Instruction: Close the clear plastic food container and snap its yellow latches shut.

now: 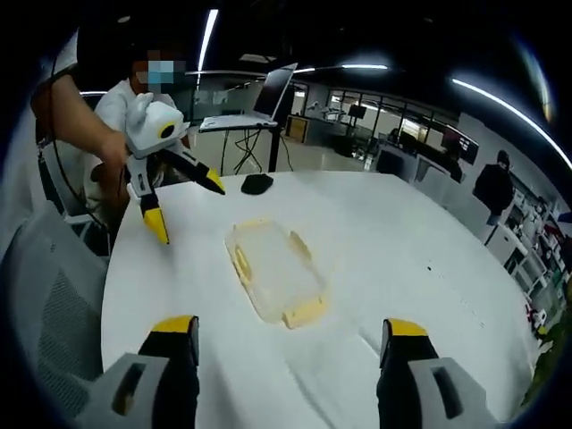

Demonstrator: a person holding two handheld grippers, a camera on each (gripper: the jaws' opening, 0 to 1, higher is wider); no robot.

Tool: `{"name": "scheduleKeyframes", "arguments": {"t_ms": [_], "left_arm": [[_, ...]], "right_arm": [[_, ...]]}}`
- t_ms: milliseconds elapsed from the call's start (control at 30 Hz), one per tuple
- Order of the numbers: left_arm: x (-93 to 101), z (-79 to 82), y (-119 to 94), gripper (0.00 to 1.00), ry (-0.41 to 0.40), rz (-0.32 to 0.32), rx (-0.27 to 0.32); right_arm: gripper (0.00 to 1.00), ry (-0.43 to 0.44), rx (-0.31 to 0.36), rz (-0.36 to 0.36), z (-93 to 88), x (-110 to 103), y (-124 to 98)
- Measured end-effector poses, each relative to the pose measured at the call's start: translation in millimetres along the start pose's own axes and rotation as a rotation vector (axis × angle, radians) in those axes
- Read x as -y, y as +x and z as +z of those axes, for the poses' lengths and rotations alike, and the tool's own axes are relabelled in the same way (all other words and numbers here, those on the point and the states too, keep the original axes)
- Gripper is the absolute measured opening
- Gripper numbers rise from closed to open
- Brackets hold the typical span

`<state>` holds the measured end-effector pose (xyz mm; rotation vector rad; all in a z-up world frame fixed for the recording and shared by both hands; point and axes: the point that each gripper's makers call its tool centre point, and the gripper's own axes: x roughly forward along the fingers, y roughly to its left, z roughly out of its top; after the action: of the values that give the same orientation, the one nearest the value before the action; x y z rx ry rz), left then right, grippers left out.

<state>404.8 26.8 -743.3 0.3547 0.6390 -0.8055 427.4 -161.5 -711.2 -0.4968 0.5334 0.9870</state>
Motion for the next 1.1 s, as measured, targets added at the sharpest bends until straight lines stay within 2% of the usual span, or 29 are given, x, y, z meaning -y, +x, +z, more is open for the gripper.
{"name": "scheduleKeyframes", "arguments": {"t_ms": [467, 900, 1100], "left_arm": [[-7.6, -2.0, 8.3, 0.8, 0.06, -0.044, -0.025], [-17.3, -5.3, 14.1, 0.79, 0.124, -0.081, -0.053], [-19.4, -2.5, 15.1, 0.78, 0.161, -0.098, -0.051]], "right_arm": [[0.82, -0.01, -0.021, 0.031, -2.0, -0.4, 11.5], [0.8, -0.09, -0.064, 0.072, -0.6, 5.3, 15.4], [0.8, -0.161, -0.09, 0.108, 1.3, 2.2, 17.5]]}}
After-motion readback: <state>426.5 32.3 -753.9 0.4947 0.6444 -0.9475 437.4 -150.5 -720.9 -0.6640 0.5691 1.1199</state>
